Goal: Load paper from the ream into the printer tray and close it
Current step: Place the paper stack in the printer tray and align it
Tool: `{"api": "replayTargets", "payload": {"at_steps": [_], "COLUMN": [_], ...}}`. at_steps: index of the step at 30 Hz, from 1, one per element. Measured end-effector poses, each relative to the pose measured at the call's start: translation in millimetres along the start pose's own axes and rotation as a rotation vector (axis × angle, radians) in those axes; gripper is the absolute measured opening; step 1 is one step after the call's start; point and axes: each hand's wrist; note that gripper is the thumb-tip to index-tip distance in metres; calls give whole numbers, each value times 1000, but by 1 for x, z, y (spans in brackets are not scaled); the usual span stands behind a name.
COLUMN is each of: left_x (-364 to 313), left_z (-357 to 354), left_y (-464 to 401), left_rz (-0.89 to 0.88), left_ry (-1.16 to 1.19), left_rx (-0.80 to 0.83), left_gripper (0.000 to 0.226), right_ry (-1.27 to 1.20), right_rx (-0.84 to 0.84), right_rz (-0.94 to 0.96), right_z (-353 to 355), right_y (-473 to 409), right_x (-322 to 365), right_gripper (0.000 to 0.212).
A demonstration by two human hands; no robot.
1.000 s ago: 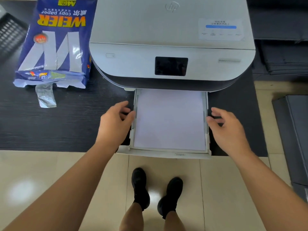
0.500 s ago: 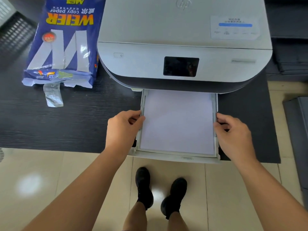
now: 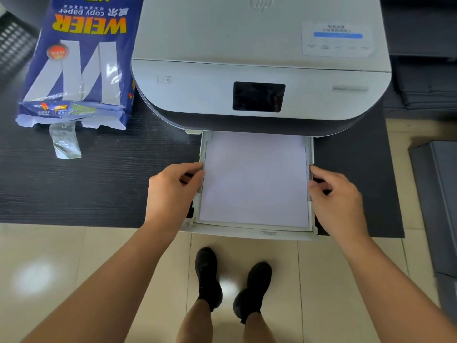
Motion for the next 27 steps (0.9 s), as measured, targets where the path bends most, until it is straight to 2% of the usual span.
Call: {"api": "replayTargets", "payload": {"at_steps": [7,10,27], "left_x": [2,2,8], "left_z": [-3,-4,-1], "left_y": [2,5,4], "left_rz": [-8,-65,-129], "left_ry": [26,-6,-66], "left_rx": [-7,5,35], "left_gripper": [19,21,24], "right_ry": [-80,-114,-86], "right_rx": [6,12,21], "right_rz": [-6,-16,-21], "right_z": [1,1,-3], "right_y": [0,1,4], "right_x": [2,1,-2], "right_gripper": [32,33,37]}}
Point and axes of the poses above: each hand's wrist, its own y-axis away from the middle knuckle, its own z-axis out of the back of the hand, x = y × z, and after that the axes turned 5 degrees about x, right-handed
